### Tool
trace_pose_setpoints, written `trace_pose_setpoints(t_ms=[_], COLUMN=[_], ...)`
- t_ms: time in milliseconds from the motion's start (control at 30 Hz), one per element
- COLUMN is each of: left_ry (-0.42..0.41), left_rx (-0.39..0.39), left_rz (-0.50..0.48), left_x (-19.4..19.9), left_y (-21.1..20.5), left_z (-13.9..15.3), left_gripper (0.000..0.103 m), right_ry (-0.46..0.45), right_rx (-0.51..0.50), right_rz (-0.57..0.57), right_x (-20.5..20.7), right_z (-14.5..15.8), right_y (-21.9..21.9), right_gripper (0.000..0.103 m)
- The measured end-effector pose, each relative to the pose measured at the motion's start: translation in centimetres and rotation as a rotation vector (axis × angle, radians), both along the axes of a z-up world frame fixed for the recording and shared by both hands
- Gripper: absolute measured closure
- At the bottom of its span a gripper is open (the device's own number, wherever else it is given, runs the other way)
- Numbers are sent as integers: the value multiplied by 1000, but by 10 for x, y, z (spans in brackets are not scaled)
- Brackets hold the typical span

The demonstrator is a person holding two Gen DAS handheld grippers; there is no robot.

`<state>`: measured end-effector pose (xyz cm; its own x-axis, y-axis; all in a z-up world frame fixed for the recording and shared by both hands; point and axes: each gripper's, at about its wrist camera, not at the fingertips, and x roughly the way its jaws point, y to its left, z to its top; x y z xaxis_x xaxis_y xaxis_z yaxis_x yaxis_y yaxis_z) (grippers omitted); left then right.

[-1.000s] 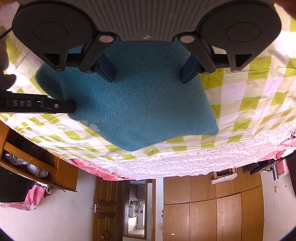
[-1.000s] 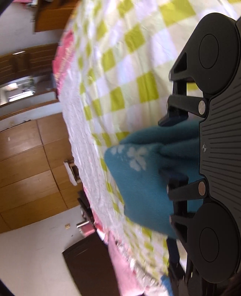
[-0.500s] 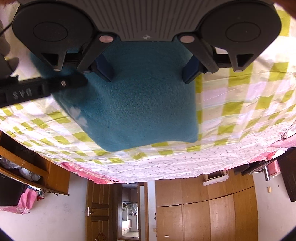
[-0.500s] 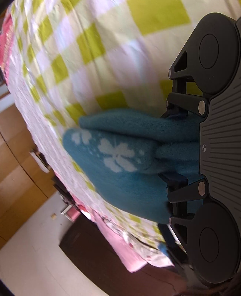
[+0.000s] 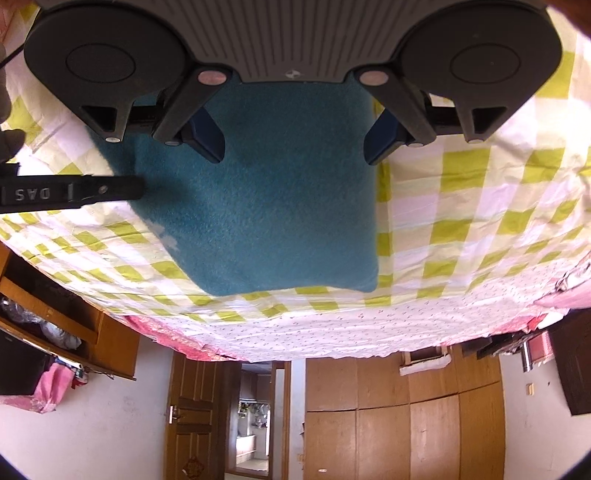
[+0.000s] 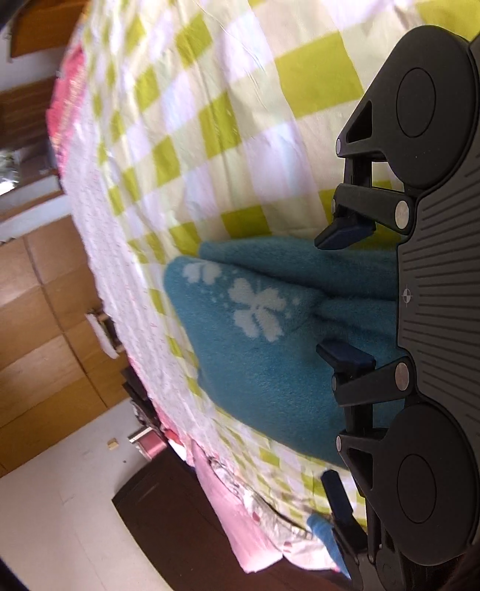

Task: Fold small clothes
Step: 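Open the right tool and withdraw both tools from the folded sweater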

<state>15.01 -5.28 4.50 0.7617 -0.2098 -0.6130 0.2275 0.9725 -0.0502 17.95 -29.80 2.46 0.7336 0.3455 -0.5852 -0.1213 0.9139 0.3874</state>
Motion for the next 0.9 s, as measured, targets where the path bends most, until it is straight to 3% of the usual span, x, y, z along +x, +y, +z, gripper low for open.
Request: trace_pose_setpoints(t_ms=[133, 300, 567, 900], left_ry=[41, 71, 74, 80], left_rx=[-2, 2, 2, -12], left_rz=[16, 23, 3, -32], left_x=[-4, -11, -34, -73], left_y=[1, -3, -4, -5], left_z=[-7, -7, -1, -4], left_gripper=[16, 16, 16, 14], right_ry=[-107, 27, -3, 10], right_rx=[-84, -223, -167, -201], right_rz=[-39, -42, -114, -112], right_x=[-25, -21, -56, -103], right_z=[15, -9, 7, 10], right_y=[10, 30, 26, 41], right_gripper=[49, 52, 52, 50])
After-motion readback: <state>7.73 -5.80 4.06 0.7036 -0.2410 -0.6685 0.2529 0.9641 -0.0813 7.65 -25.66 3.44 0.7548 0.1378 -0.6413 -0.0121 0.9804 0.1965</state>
